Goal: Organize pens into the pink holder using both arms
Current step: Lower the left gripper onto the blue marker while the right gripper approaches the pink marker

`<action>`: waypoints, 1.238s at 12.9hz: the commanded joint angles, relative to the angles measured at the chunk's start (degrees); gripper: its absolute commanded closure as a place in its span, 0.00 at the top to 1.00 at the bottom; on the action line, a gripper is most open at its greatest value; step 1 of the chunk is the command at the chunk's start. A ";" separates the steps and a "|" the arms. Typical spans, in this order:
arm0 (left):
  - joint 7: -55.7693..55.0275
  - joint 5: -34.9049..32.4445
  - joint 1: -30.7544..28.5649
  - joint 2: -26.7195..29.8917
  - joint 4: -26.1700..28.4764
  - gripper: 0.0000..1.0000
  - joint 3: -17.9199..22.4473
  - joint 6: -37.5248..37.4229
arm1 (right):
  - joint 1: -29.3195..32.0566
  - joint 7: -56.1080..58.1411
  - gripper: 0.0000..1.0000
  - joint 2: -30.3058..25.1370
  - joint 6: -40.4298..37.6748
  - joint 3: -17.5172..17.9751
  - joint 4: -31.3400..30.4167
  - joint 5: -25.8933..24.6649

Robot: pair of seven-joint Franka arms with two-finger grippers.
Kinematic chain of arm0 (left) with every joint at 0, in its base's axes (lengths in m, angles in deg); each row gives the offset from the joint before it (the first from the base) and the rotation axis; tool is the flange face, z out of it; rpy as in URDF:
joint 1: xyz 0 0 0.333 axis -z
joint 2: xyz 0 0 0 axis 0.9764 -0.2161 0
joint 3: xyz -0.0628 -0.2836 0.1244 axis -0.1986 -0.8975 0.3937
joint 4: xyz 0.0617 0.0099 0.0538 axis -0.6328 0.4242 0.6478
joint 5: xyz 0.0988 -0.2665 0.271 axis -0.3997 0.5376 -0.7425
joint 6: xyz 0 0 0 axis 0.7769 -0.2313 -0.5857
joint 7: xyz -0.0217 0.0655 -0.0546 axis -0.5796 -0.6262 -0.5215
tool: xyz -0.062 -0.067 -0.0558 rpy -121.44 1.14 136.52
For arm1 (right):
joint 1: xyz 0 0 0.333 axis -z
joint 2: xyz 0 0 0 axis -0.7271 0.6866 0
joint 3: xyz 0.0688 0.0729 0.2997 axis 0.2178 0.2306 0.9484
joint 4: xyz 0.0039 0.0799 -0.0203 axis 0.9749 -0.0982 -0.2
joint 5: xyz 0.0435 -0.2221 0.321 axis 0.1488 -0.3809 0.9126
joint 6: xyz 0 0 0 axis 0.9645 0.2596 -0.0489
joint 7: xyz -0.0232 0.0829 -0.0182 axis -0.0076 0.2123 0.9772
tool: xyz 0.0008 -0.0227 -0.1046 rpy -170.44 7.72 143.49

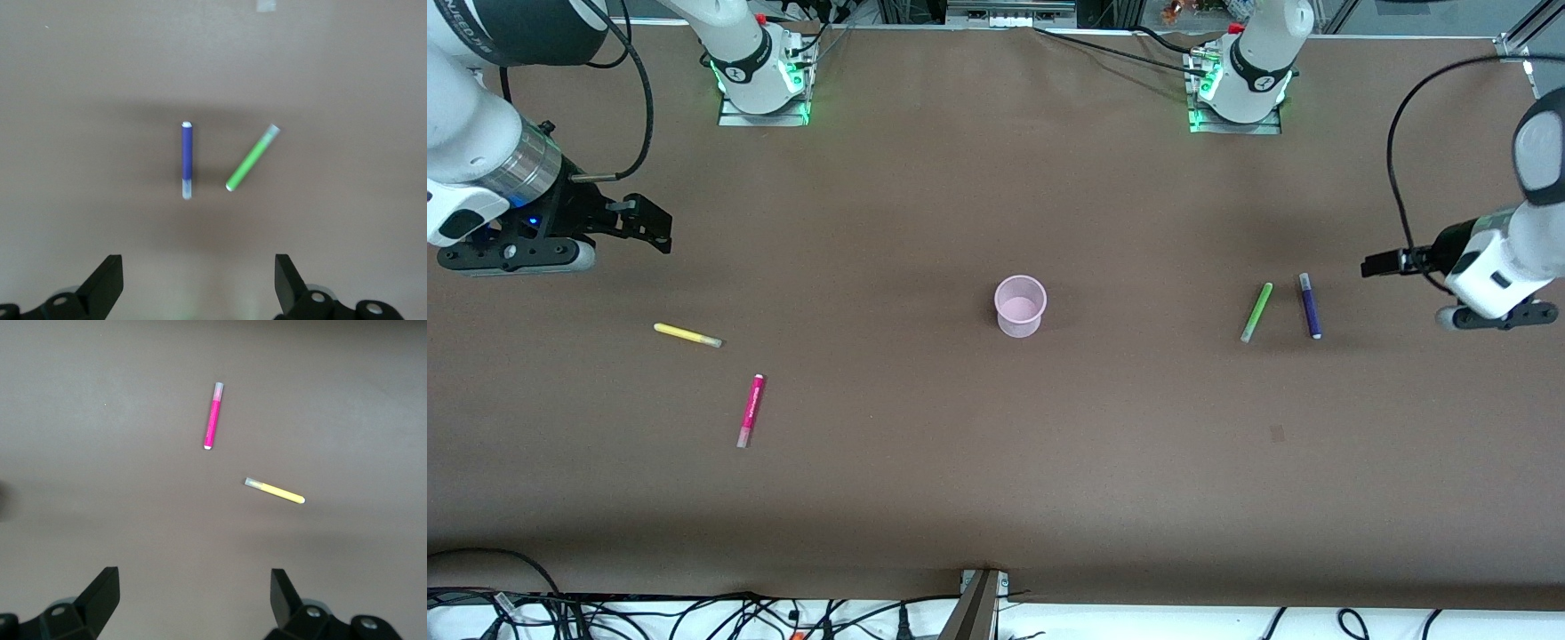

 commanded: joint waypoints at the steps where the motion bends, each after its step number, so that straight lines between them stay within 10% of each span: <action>1: 1.20 -0.09 -0.40 0.84 10.55 1.00 -0.19 11.36 | -0.20 0.12 1.00 0.93 -0.07 0.04 1.55 -1.01; 5: 4.27 -8.94 -0.31 -3.44 19.29 1.00 -0.28 31.07 | -0.46 -0.67 1.00 2.77 0.10 0.04 3.22 -1.10; 14: 7.97 -10.11 -1.10 -13.04 22.45 1.00 -0.55 47.80 | -0.64 0.38 1.00 11.47 7.84 -0.05 4.01 -3.83; 16: 7.97 -10.11 -1.36 -13.04 23.07 0.59 -0.55 47.62 | -1.86 -0.32 1.00 11.91 7.84 0.04 4.01 -4.43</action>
